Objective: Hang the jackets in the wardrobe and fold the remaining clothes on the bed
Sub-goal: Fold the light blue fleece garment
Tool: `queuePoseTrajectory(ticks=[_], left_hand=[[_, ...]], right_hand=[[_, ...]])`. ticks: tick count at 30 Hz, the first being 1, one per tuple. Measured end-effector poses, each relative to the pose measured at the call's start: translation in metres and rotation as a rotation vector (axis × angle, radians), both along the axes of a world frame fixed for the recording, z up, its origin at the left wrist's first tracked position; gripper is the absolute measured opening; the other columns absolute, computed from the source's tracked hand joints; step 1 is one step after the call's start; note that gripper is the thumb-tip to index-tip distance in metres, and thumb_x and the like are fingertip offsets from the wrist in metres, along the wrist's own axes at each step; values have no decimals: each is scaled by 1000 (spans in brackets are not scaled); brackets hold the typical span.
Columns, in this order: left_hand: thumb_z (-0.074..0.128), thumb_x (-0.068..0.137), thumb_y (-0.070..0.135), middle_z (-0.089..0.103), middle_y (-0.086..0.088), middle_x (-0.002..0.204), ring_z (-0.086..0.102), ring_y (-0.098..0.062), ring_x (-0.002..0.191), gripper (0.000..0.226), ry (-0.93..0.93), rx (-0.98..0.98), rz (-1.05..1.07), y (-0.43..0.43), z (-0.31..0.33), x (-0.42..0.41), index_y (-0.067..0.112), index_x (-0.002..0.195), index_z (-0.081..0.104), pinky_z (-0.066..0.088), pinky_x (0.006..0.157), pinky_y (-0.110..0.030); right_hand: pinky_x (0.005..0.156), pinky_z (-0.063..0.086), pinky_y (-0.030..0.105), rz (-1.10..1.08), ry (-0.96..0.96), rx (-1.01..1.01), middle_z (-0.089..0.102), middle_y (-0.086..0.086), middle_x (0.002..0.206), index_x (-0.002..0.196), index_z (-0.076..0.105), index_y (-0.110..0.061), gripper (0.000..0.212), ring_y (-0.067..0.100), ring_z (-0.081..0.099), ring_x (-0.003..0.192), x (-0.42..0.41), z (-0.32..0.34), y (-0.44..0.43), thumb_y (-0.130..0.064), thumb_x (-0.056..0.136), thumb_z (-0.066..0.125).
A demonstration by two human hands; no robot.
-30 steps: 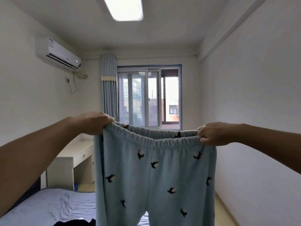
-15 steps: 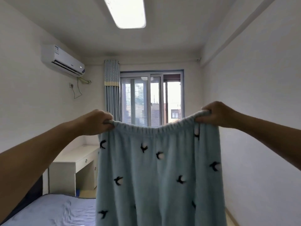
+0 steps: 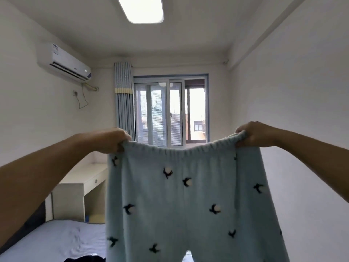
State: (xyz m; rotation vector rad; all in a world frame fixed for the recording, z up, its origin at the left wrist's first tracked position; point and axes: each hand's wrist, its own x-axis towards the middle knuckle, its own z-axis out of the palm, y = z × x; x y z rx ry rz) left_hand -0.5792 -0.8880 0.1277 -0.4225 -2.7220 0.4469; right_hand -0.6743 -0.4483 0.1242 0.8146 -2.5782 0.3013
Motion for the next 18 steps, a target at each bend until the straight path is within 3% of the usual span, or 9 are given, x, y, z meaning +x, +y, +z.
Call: queuePoseTrajectory(ticks=[3, 8, 10, 14, 18], left_hand=[[65, 83, 5, 50, 15, 80, 47, 0, 72, 23, 49, 56, -87, 3, -6, 4, 25, 77, 56, 35, 65, -9], [74, 72, -2, 47, 24, 75, 48, 7, 68, 28, 218, 10, -309, 17, -14, 25, 23, 75, 62, 43, 61, -10], [79, 68, -1, 55, 14, 78, 52, -2, 70, 25, 362, -9, -435, 25, -6, 34, 17, 74, 63, 49, 61, -18], [78, 70, 8, 63, -3, 87, 59, -14, 80, 16, 536, 17, -550, 68, 7, 39, 10, 79, 66, 55, 71, -27], [70, 78, 11, 62, -5, 92, 56, -16, 86, 5, 595, 116, -672, 119, -4, 27, 10, 80, 65, 50, 76, -24]], right_hand=[[55, 36, 12, 128, -25, -121, 57, -9, 62, 63, 58, -25, 25, 13, 51, 67, 3, -13, 2, -17, 79, 75], [64, 44, 10, 318, -124, -169, 68, -8, 70, 76, 68, -29, 34, -1, 58, 69, 28, -22, 6, 5, 75, 74], [68, 46, 8, 392, -84, -214, 70, -10, 81, 75, 69, -30, 40, 0, 62, 77, 39, -14, 7, 10, 73, 73], [74, 51, 12, 537, 37, -241, 67, -5, 83, 84, 64, -24, 39, 6, 64, 81, 56, 5, -26, 13, 73, 70], [71, 53, 17, 634, 132, -242, 62, -1, 85, 91, 59, -15, 31, 9, 61, 78, 53, 2, -83, 9, 75, 70]])
